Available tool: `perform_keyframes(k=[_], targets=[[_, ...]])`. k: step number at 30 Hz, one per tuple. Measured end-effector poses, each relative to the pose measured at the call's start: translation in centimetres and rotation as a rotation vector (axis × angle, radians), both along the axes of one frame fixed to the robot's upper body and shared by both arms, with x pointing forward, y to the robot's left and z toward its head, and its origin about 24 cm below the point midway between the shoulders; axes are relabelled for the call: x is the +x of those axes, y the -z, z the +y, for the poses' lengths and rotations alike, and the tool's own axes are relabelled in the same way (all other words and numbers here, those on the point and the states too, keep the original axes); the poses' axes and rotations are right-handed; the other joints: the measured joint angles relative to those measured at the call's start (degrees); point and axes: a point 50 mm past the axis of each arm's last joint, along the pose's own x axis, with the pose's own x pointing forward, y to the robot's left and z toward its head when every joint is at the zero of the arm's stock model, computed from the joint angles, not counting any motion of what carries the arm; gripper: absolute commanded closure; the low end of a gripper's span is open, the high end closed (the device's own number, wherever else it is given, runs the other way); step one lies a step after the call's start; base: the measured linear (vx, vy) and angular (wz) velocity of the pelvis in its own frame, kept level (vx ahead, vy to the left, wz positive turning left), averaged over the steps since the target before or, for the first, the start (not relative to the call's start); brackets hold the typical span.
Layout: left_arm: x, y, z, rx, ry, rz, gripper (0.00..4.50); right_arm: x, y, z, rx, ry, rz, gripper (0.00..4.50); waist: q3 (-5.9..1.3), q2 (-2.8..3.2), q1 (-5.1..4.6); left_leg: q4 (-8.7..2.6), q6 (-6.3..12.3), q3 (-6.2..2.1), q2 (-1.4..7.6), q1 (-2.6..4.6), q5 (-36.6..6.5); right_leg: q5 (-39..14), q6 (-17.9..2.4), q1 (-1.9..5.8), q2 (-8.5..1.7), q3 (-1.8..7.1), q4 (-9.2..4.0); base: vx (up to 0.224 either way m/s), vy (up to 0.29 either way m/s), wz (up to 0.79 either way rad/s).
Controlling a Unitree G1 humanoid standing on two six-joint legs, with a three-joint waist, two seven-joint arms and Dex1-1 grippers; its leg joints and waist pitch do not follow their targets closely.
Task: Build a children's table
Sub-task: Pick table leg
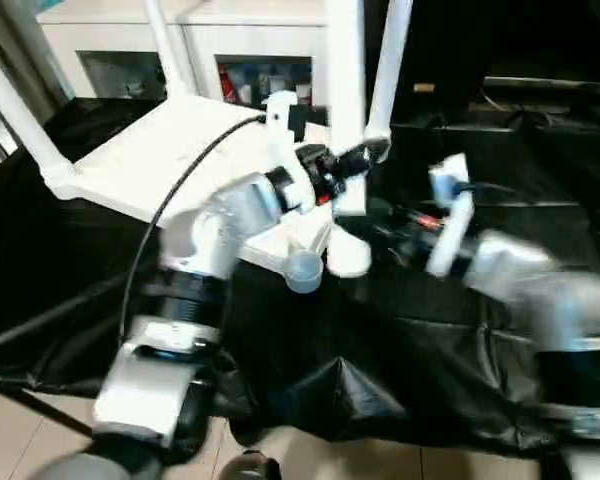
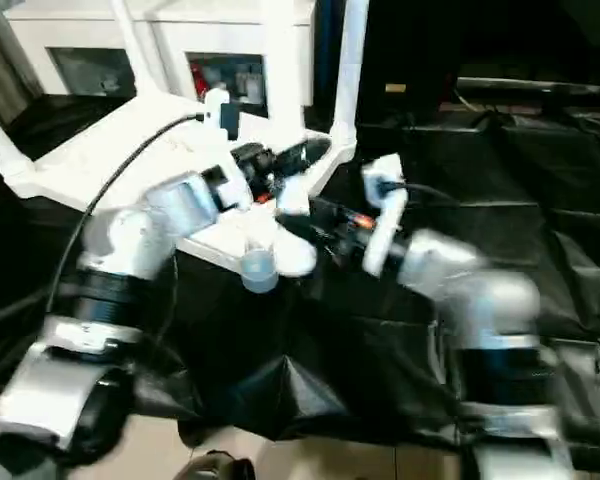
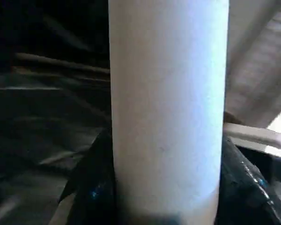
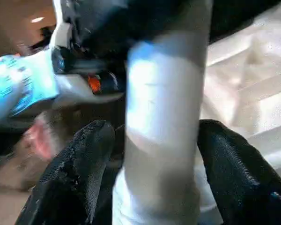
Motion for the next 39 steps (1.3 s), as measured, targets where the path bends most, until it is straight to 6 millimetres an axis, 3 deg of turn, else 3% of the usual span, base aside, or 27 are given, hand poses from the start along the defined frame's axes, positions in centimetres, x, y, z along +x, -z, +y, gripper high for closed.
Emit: perform_keyframes(k=[5, 8, 17, 23, 28, 31, 33, 39], targets=[[-1.0, -0.7, -0.2, -0.056, 0.155, -0.031, 2.54, -0.6, -0.2, -0.3, -0.003, -0.088, 0.021, 1.34, 0.00, 0.00, -0.04, 0.20, -0.20, 0.00, 0.02, 0.05, -0.1, 0.0, 0.0, 0.02, -0.01, 0.01, 0.24, 0.000, 0.000, 0.00], [-1.3, -1.0, -0.3, -0.093, 0.201, -0.032, 2.55, -0.8, -0.3, 0.1, 0.004, -0.121, 0.025, 1.71, 0.00, 0.00, -0.09, 0.22, -0.25, 0.01, 0.03, 0.12, -0.1, 0.0, 0.0, 0.08, -0.03, 0.02, 0.26, 0.000, 0.000, 0.00], [-1.5, -0.7, 0.1, -0.103, 0.226, -0.008, 2.55, -1.0, -0.3, 0.9, 0.018, -0.165, 0.025, 2.36, 0.03, -0.06, 0.00, 0.21, -0.27, 0.03, 0.03, 0.13, 0.0, 0.0, -0.1, 0.09, -0.04, 0.01, 0.25, 0.000, 0.000, 0.00], [-1.5, -0.7, 0.3, -0.115, 0.217, -0.008, 2.55, -1.0, -0.4, 1.0, 0.025, -0.161, 0.011, 2.49, 0.02, -0.12, -0.11, 0.21, -0.27, 0.05, 0.02, 0.13, 0.0, 0.1, -0.1, 0.08, -0.06, 0.01, 0.25, 0.000, 0.000, 0.00], [-1.3, -0.5, 0.7, -0.149, 0.164, -0.002, 2.55, -0.8, -0.4, 1.2, 0.034, -0.132, -0.002, 2.51, 0.03, -0.16, -0.13, 0.21, -0.27, 0.05, 0.03, 0.13, 0.0, 0.1, -0.1, 0.08, -0.06, 0.01, 0.25, 0.000, 0.000, 0.00], [-0.7, -0.3, 0.2, -0.118, 0.030, -0.017, 2.55, -0.2, -0.4, 1.1, 0.002, -0.041, -0.029, 2.53, 0.01, -0.24, 0.01, 0.22, -0.26, 0.06, 0.03, 0.13, 0.0, 0.0, -0.1, 0.11, -0.10, -0.01, 0.24, 0.000, 0.000, 0.00], [-0.2, -0.1, 0.0, -0.094, -0.052, -0.016, 1.99, 0.2, -0.3, 1.0, -0.021, 0.019, -0.036, 2.54, 0.03, -0.33, -0.13, 0.22, -0.26, 0.10, 0.00, 0.13, 0.0, 0.1, 0.0, 0.12, -0.14, 0.00, 0.23, 0.000, 0.000, 0.00], [0.9, -0.7, -0.4, -0.008, -0.258, -0.054, 1.85, 1.0, 0.4, 1.5, -0.083, 0.119, -0.023, 2.55, 0.05, -0.37, -0.35, 0.18, -0.26, 0.10, 0.01, 0.12, 0.0, 0.1, 0.0, 0.07, -0.13, 0.00, 0.24, 0.000, 0.000, 0.00]])
